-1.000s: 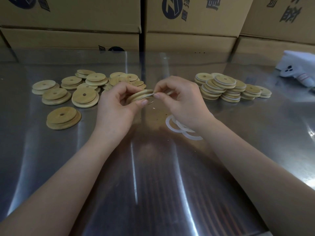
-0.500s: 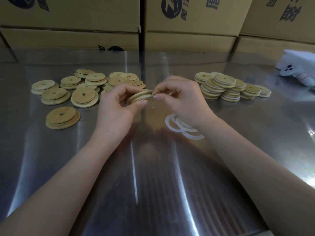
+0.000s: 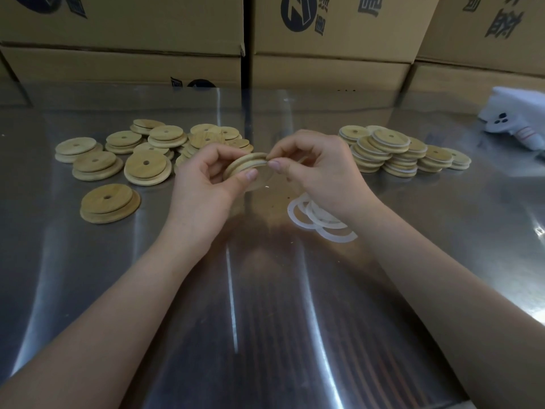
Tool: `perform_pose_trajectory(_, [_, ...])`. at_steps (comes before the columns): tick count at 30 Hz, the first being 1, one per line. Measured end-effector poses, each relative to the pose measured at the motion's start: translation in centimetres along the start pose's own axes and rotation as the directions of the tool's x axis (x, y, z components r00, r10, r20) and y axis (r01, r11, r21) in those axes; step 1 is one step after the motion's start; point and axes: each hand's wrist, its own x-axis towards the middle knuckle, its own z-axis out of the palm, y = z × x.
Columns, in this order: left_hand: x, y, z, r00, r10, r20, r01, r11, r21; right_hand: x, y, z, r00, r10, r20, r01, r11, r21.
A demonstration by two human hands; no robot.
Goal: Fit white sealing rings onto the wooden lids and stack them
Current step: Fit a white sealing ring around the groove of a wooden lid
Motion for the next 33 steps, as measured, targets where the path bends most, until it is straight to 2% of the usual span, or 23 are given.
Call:
perform_pose_trajectory(4, [-0.01, 0.01, 0.0, 0.997, -0.078, -0.003, 0.077, 0.991, -0.112, 0.09, 0.1, -0.11, 0.998, 0.062, -0.027, -0.058, 0.991, 0.12])
perform_pose_trajectory(12, [-0.02, 0.33, 0.05, 0.982, -0.188, 0.001, 0.184, 0.959, -0.215, 0.26, 0.22, -0.3, 0.982, 0.182, -0.04, -0.165, 0.949, 0.267])
perform_pose_trajectory(18, [-0.04, 0.69, 0.01, 0.973, -0.23, 0.012, 0.225, 0.939, -0.26, 0.29, 0.46, -0.32, 0.965, 0.263, 0.023, -0.257, 0.917, 0.306])
perform_pose_trajectory(24, [-0.05, 0.8, 0.0, 0.969, -0.243, 0.031, 0.242, 0.929, -0.279, 0.17, 0.74, 0.11, 0.937, 0.313, 0.157, -0.35, 0.862, 0.367])
perform_pose_trajectory(33, [0.0, 0.5, 0.09, 0.961, -0.275, 0.027, 0.271, 0.921, -0.279, 0.24, 0.87, 0.4, 0.907, 0.354, 0.226, -0.418, 0.811, 0.409])
